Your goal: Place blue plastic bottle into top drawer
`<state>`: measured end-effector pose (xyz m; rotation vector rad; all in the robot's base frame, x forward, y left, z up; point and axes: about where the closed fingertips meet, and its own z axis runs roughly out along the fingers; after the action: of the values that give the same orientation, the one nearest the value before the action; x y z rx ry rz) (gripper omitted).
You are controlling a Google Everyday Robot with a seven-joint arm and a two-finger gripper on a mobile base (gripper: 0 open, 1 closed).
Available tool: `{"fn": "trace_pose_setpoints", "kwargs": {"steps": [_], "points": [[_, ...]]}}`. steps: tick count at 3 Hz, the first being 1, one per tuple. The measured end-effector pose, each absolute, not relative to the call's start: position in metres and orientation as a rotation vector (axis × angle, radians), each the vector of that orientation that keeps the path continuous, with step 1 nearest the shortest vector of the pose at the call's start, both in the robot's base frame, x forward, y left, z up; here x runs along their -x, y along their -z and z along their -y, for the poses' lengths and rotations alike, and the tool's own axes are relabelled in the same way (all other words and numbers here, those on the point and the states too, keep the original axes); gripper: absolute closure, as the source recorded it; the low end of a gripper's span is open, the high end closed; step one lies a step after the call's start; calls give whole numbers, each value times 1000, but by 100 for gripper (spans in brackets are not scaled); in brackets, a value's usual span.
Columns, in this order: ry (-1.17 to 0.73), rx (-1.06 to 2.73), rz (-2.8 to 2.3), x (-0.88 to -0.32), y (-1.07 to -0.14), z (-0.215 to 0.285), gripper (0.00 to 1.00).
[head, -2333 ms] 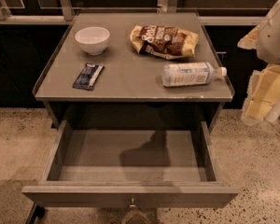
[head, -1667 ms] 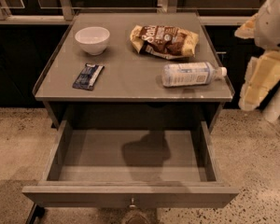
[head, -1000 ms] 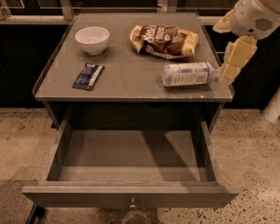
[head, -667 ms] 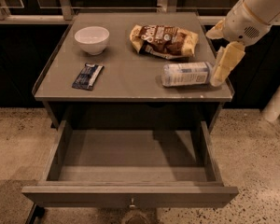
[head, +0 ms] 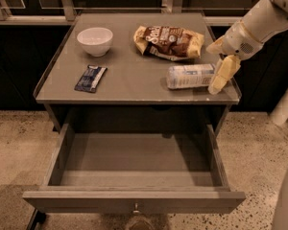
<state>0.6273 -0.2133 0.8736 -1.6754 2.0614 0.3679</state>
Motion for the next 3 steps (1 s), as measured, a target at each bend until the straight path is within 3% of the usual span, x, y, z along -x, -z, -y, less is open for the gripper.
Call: {"fn": "trace_pose_setpoints", "kwargs": {"steps": [1, 3], "points": [[-414, 1687, -2097, -635, -841, 212, 16], [-415, 1692, -2159, -636, -817, 219, 61]]}}
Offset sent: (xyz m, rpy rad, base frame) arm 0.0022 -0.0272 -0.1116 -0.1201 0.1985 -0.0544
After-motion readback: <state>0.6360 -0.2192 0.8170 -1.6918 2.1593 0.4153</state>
